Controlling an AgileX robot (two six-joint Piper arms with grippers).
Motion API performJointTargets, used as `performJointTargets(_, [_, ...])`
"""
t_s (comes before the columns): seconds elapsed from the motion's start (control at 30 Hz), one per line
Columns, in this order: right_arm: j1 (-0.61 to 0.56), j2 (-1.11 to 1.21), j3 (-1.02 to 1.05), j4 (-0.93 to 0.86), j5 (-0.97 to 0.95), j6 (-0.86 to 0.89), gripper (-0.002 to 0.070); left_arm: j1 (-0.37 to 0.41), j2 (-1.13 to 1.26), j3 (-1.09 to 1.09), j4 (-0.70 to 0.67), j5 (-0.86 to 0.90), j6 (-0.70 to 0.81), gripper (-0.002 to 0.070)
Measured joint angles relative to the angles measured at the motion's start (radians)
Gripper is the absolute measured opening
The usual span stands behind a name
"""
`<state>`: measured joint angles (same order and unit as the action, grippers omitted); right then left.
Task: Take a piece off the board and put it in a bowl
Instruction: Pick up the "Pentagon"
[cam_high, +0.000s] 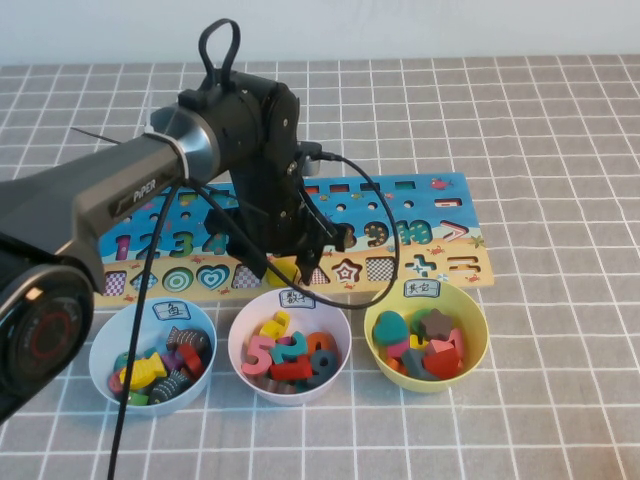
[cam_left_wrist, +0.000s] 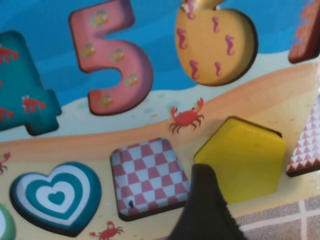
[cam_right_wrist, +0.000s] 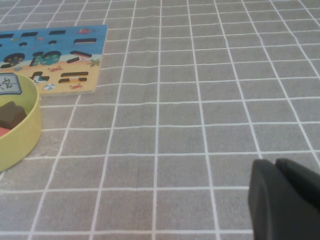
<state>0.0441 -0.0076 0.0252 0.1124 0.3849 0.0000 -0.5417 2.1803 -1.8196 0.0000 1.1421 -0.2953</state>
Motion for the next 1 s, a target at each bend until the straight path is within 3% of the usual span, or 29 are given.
performJointTargets(1.0, [0.0, 0.0, 0.0, 0.0, 0.0, 0.0, -0.0017, 0.0, 0.023, -0.001, 0.059, -0.051, 0.0, 0.0416])
